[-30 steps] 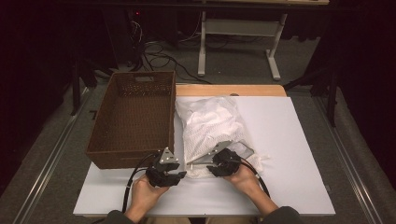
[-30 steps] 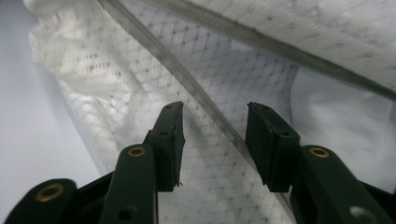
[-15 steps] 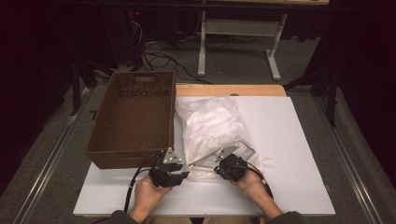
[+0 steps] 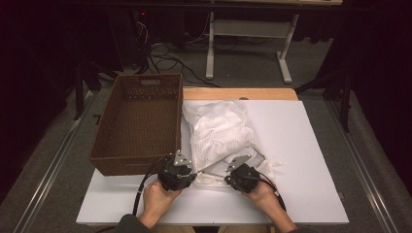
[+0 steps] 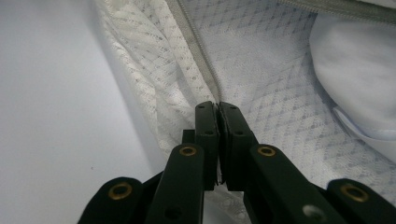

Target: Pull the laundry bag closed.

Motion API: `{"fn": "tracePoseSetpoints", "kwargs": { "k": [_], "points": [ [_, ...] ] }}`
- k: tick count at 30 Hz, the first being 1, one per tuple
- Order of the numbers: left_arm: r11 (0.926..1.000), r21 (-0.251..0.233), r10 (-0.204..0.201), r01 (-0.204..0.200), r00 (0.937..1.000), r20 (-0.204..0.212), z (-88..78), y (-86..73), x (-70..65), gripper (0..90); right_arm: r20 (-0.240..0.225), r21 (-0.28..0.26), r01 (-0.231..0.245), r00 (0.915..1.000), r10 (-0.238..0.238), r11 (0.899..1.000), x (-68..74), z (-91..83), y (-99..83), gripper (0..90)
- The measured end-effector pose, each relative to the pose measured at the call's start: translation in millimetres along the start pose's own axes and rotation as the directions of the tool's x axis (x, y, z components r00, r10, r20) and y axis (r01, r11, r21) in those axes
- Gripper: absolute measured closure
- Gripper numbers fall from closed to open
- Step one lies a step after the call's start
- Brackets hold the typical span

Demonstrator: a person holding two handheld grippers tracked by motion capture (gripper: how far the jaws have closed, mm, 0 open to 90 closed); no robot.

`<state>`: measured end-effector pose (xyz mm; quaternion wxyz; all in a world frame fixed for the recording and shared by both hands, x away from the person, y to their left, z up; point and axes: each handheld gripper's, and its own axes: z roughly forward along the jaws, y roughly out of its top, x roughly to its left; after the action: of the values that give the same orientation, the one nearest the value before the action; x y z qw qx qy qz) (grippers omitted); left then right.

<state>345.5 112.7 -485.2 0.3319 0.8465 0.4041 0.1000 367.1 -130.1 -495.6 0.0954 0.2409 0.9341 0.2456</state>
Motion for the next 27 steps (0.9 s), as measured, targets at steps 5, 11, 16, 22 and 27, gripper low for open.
{"fn": "tracePoseSetpoints", "kwargs": {
  "k": [5,11,16,22,27],
  "points": [
    [0.9996,0.029,-0.004,0.005,0.9999,-0.01,9.9,0.1,-0.2,66.7,-0.004,0.0,0.004,1.0,-0.004,1.0,-0.4,0.0,0.1,87.7],
    [0.9999,0.006,-0.015,0.015,0.9996,0.023,13.1,3.4,-1.3,63.5,-0.006,0.0,0.01,0.9999,-0.01,1.0,-0.9,0.1,0.0,87.5],
    [0.9999,0.002,-0.015,0.015,0.9995,0.028,21.4,7.6,-0.9,62.8,-0.005,-0.002,0.006,1.0,-0.006,1.0,-0.5,0.3,0.2,87.3],
    [0.9995,-0.018,-0.025,0.026,0.9987,0.045,23.1,8.9,-0.2,69.2,-0.005,-0.002,-0.001,1.0,0.001,1.0,-0.7,0.5,0.3,86.9],
    [0.9992,-0.036,-0.013,0.016,0.9979,0.063,17.6,8.0,-0.4,79.5,0.002,-0.006,0.0,1.0,0.0,1.0,0.1,0.4,0.0,86.0]
  ]
}}
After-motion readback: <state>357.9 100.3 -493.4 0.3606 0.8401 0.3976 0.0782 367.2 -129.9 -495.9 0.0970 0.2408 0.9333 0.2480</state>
